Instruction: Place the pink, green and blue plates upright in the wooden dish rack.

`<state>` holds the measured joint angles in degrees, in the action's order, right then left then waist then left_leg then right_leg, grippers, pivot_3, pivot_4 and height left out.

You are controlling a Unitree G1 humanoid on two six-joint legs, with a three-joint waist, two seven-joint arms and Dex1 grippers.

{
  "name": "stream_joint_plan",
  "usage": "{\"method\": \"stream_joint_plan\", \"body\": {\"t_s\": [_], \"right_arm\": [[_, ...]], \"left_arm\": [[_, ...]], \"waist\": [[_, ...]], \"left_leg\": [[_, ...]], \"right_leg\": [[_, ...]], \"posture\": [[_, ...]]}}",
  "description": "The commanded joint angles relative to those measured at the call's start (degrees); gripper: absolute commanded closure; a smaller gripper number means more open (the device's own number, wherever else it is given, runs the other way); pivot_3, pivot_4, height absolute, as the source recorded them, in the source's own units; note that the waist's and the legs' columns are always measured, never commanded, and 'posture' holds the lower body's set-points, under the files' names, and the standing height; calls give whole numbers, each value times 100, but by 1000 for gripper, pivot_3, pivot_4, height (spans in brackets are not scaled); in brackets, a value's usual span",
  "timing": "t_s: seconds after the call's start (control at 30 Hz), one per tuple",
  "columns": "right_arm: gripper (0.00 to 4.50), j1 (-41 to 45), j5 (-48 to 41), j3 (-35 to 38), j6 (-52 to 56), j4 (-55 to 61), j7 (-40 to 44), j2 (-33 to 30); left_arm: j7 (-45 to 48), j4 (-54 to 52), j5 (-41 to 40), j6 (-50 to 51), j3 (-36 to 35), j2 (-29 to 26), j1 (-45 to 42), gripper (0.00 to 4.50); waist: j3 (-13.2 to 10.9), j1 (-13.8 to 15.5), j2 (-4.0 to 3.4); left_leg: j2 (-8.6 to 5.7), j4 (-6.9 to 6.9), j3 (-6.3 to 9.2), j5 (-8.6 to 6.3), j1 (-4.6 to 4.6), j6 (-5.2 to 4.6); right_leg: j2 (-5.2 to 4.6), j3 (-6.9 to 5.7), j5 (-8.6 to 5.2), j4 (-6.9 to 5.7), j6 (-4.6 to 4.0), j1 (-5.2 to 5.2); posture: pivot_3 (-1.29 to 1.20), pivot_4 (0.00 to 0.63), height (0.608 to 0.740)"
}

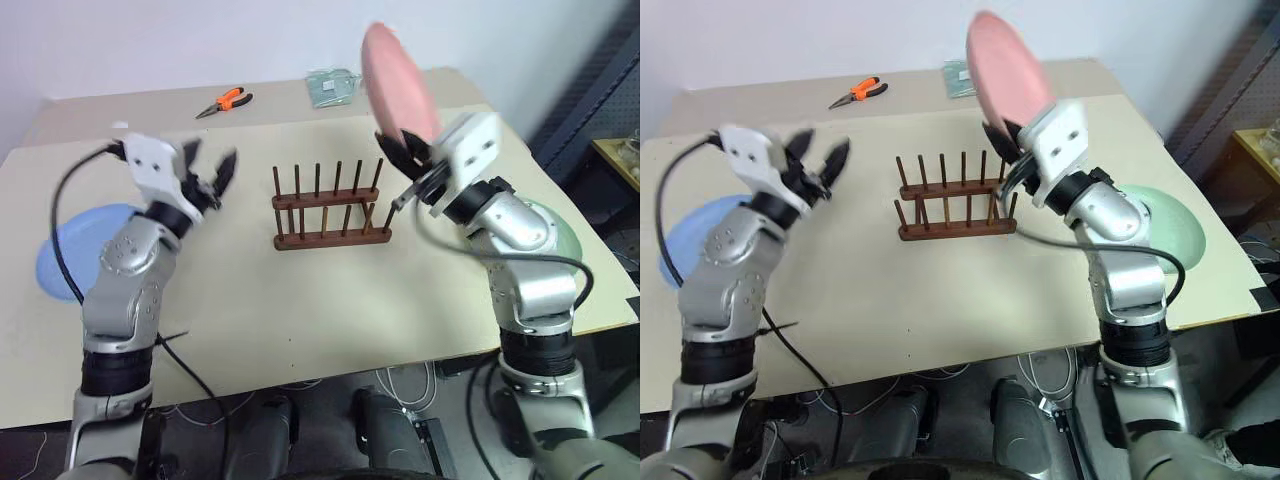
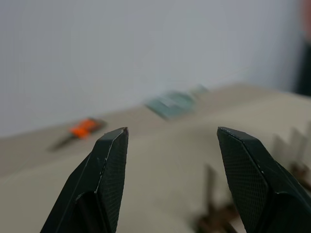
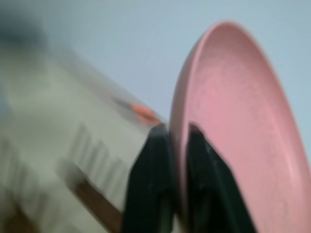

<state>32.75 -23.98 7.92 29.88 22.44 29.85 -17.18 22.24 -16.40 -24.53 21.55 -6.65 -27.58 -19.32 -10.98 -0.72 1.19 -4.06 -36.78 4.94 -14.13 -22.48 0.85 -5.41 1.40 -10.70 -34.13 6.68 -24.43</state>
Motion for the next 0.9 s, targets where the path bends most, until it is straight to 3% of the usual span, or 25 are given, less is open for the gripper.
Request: {"method": "stream_joint_plan", "body": {"t_s": [0.03, 0.3, 0.73, 0.9], "right_arm": [[4500, 238, -2020, 817, 1097, 510, -623, 319], [4500, 121, -3326, 1055, 1651, 536, -1728, 544], [4500, 37, -3602, 903, 1738, -344, -2498, 505], [2439, -10, -3150, 627, 1617, -336, -2198, 132]], "left_arm": [[1228, -886, -562, 158, 555, -300, 490, 1537], [1483, -1351, -668, 477, 1039, -222, 733, 1537], [1525, -1425, -612, 571, 1120, -71, 719, 1537], [1479, -1414, -650, 605, 1182, 47, 825, 1460]], "waist": [[-2, 9, -3], [-7, -21, -25], [-7, -15, -25], [-10, -13, -29]], "left_leg": [[-3, 0, 1, -1, -1, -1], [0, 3, -6, -2, -1, -3], [0, 4, -11, -2, -1, -4], [0, 4, -11, -2, -1, -4]], "right_leg": [[-5, 0, -1, 1, -1, 0], [-6, -1, -1, 1, -7, -6], [-3, -2, -1, 0, -4, -8], [-3, -2, -1, 1, -3, -8]], "posture": [[0, 150, 739], [0, 150, 739], [0, 150, 739], [0, 150, 739]]}}
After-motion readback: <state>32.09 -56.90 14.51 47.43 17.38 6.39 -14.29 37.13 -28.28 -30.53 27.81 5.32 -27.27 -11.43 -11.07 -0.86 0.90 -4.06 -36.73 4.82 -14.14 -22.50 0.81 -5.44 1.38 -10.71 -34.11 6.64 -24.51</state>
